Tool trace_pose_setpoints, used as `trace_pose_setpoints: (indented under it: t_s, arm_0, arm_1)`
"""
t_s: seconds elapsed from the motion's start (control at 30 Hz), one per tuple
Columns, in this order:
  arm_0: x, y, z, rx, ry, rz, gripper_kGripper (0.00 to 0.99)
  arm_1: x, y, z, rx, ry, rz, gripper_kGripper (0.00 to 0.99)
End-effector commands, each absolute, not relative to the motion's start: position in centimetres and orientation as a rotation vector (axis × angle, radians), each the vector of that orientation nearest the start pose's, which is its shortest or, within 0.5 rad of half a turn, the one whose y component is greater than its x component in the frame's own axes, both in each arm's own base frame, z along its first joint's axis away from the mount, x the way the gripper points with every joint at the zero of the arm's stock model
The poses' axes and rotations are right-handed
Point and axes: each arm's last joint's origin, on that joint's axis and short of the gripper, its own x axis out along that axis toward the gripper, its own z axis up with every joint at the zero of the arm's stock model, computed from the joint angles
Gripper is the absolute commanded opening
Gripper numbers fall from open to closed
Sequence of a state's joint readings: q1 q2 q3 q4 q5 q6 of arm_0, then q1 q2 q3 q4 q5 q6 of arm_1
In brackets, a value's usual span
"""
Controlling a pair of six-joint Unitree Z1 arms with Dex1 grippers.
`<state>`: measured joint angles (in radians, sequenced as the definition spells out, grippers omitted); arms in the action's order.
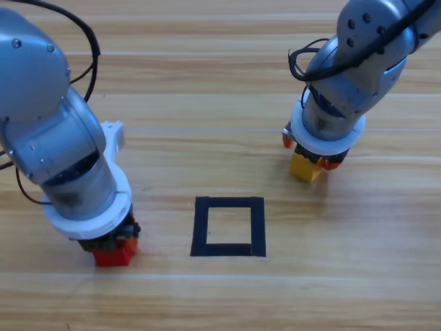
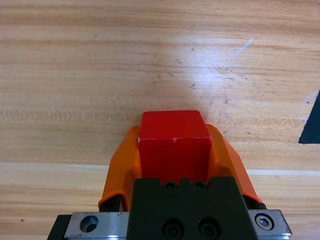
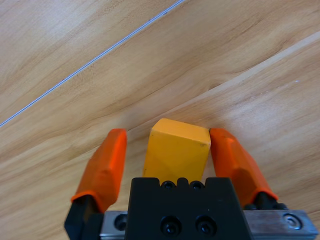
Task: Stack the blocks in the rectangular block: red at the bottom, yellow in the middle, green on top
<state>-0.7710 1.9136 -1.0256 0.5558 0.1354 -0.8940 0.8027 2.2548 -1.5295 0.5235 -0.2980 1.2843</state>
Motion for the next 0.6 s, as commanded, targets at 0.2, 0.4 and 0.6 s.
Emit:
trace_pose_setpoints:
  t_s: [0.2,0.4,0.6]
  arm_0:
    - [24.7,-21.9,19.9,0.035,1.362,-0.02,0.064]
    - [25.8,-23.1,21.2,0.05,1.35,-0.041,0.063]
    - [26.1,-26.2,22.5,0.092,1.357,-0.108,0.061]
  arm_1:
    - [34.1,30.4,14.1,0.432,1.269,-0.304,0.063]
    - [34.2,29.9,19.4,0.258,1.371,-0.136,0.012]
    - [32.2,28.6,25.2,0.071,1.374,-0.083,0.014]
